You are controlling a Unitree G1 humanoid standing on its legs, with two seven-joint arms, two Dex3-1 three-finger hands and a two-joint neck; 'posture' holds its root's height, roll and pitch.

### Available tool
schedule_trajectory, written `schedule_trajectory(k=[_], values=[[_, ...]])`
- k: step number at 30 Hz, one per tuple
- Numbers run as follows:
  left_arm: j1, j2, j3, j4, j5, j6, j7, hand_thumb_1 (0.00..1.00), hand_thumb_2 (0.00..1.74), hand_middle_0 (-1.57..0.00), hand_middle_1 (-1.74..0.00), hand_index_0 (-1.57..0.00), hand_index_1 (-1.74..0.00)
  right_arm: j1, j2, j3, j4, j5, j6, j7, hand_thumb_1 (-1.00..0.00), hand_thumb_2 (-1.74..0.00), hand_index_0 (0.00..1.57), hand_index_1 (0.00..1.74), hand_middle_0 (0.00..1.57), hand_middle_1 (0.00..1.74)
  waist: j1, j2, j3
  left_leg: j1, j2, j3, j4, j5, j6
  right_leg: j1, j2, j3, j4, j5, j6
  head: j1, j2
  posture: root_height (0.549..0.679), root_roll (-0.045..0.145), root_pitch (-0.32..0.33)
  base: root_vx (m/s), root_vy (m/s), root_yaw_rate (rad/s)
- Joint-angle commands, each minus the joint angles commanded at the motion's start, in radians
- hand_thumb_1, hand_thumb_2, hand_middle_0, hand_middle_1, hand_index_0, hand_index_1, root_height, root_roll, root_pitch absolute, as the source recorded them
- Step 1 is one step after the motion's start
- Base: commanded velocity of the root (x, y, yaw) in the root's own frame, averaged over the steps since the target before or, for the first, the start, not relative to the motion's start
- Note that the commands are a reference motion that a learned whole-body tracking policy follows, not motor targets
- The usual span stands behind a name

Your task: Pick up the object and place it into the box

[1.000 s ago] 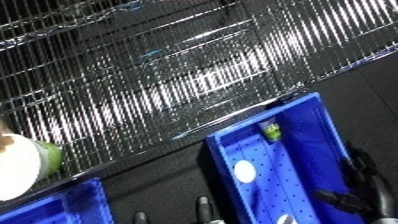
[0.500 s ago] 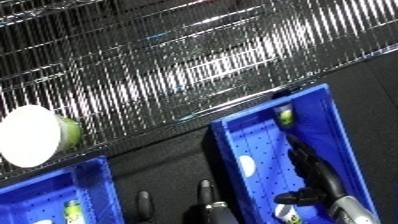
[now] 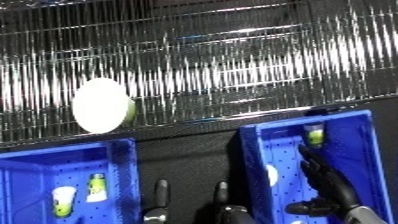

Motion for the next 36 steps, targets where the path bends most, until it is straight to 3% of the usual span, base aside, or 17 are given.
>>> schedule_trajectory(k=[5,12,19,24,31,36], values=[[-0.003,-0.004,-0.012,0.010,0.017,-0.015,-0.010,0.00,0.00,0.00,0.00,0.00,0.00,0.005,0.014,0.012,0.013,0.011,0.015,-0.031,0.00,0.00,0.00,0.00,0.00,0.00,0.021,-0.005,-0.005,-0.004,-0.005,-0.011,0.006,0.000,0.0010,0.007,-0.0087,-0.014,-0.004,0.001,0.0015,-0.109,0.006,0.651,0.063,0.015,0.020,-0.001,0.258],[0.003,-0.003,-0.014,0.001,0.013,-0.042,-0.014,0.00,0.00,0.00,0.00,0.00,0.00,0.025,0.030,0.026,0.015,0.010,0.019,-0.063,0.00,0.00,0.00,0.00,0.00,0.00,0.048,-0.012,-0.005,-0.017,-0.015,-0.028,0.025,-0.005,0.0071,0.013,-0.0156,-0.034,-0.012,0.004,0.0020,-0.294,0.026,0.652,0.061,0.014,0.016,0.011,0.190],[0.005,0.009,0.000,-0.018,-0.006,-0.098,-0.012,0.00,0.00,0.00,0.00,0.00,0.00,0.033,0.050,0.043,0.036,0.019,0.002,-0.068,0.00,0.00,0.00,0.00,0.00,0.00,0.076,-0.027,0.003,-0.033,-0.014,-0.040,0.043,-0.012,0.0131,0.011,-0.0211,-0.056,0.009,-0.008,0.0005,-0.397,0.048,0.649,0.050,0.013,0.000,0.002,0.079],[0.007,0.024,-0.010,-0.090,0.047,-0.176,0.012,0.00,0.00,0.00,0.00,0.00,0.00,0.040,0.058,0.043,0.049,0.029,-0.003,-0.061,0.00,0.00,0.00,0.00,0.00,0.00,0.092,-0.039,0.013,-0.038,-0.013,-0.047,0.046,-0.015,0.0145,0.011,-0.0235,-0.067,0.023,-0.015,0.0016,-0.418,0.051,0.647,0.044,0.011,-0.003,0.002,0.064],[0.007,0.065,-0.070,-0.285,0.126,-0.251,0.064,0.00,0.00,0.00,0.00,0.00,0.00,0.048,0.049,0.035,0.065,0.053,-0.009,-0.050,0.00,0.00,0.00,0.00,0.00,0.00,0.116,-0.041,0.028,-0.044,-0.014,-0.057,0.040,-0.015,0.0140,0.009,-0.0310,-0.082,0.030,-0.014,0.0075,-0.389,0.050,0.647,0.039,0.012,-0.010,0.005,0.074],[0.021,0.117,-0.100,-0.482,0.116,-0.325,0.082,0.00,0.00,0.00,0.00,0.00,0.00,0.065,0.031,0.025,0.074,0.073,-0.017,-0.040,0.00,0.00,0.00,0.00,0.00,0.00,0.131,-0.036,0.030,-0.050,-0.018,-0.066,0.038,-0.017,0.0122,0.009,-0.0373,-0.093,0.029,-0.011,0.0096,-0.326,0.046,0.647,0.039,0.017,-0.010,0.010,0.081]])
